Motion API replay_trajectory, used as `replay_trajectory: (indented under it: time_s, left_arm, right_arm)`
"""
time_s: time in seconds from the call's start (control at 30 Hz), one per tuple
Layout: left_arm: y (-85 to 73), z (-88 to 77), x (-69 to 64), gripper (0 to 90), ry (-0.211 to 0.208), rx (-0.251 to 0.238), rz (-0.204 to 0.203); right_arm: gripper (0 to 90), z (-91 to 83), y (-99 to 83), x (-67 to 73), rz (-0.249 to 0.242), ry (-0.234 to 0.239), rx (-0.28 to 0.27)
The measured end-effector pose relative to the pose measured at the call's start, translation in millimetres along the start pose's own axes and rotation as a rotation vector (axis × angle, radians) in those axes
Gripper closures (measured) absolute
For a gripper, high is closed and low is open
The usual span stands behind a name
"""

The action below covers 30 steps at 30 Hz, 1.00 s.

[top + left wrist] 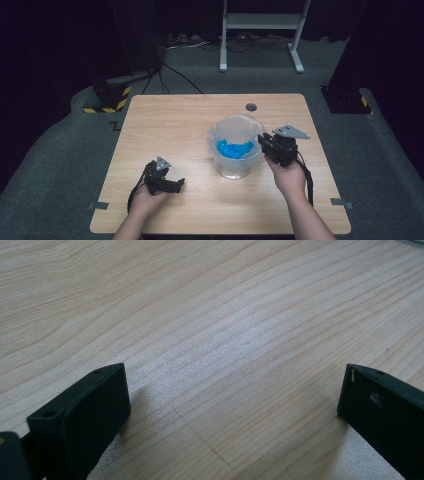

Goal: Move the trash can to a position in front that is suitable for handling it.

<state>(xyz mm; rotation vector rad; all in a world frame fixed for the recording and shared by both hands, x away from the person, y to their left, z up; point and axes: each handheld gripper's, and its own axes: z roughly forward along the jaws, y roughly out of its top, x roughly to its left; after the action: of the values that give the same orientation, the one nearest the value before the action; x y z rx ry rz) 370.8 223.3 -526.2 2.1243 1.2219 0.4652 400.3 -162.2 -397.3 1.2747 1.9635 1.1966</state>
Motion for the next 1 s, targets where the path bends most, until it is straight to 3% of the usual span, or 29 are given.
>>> replay_trajectory:
  time_s: [0.23, 0.47, 0.6, 0.63, 0.67, 0.73, 0.8, 0.9, 0.93, 1.0]
  left_arm:
    - [-0.1, -0.2, 0.2, 0.7, -0.001, 0.001, 0.003]
    - [-0.2, -2.0, 3.1, 0.9, -0.029, 0.005, 0.008]
    - [0.4, -3.6, 3.8, 1.9, -0.033, 0.014, 0.011]
    - [0.4, -3.6, 3.8, 3.3, -0.033, 0.014, 0.011]
    - [0.6, -6.1, 7.6, 4.4, -0.048, 0.01, -0.023]
    - [0.4, -9.6, 12.4, 5.6, -0.054, -0.004, -0.052]
    - [1.0, -15.6, 16.1, 5.6, -0.065, -0.022, -0.06]
    - [2.1, -22.5, 17.4, 8.5, -0.096, -0.054, -0.062]
    - [4.4, -32.6, 16.2, 9.6, -0.115, -0.08, -0.051]
    - [8.6, -41.1, 12.5, 11.8, -0.116, -0.093, -0.034]
  right_arm:
    - [71.9, -12.3, -11.0, 25.6, -0.018, 0.022, -0.024]
    - [70.3, -21.7, -21.7, 53.6, -0.038, 0.1, -0.05]
    - [70.5, -25.0, -24.5, 63.0, -0.063, 0.114, -0.055]
    - [70.5, -25.0, -24.5, 63.0, -0.063, 0.114, -0.055]
    - [69.3, -26.5, -24.7, 64.5, -0.066, 0.116, -0.061]
    - [68.3, -28.0, -22.5, 64.2, -0.06, 0.12, -0.071]
    - [67.4, -28.4, -17.8, 62.8, -0.054, 0.114, -0.084]
    - [66.5, -28.1, -13.3, 61.4, -0.045, 0.105, -0.093]
    - [65.6, -27.6, -10.8, 59.8, -0.04, 0.094, -0.104]
    - [65.2, -28.5, -12.5, 59.7, -0.031, 0.102, -0.12]
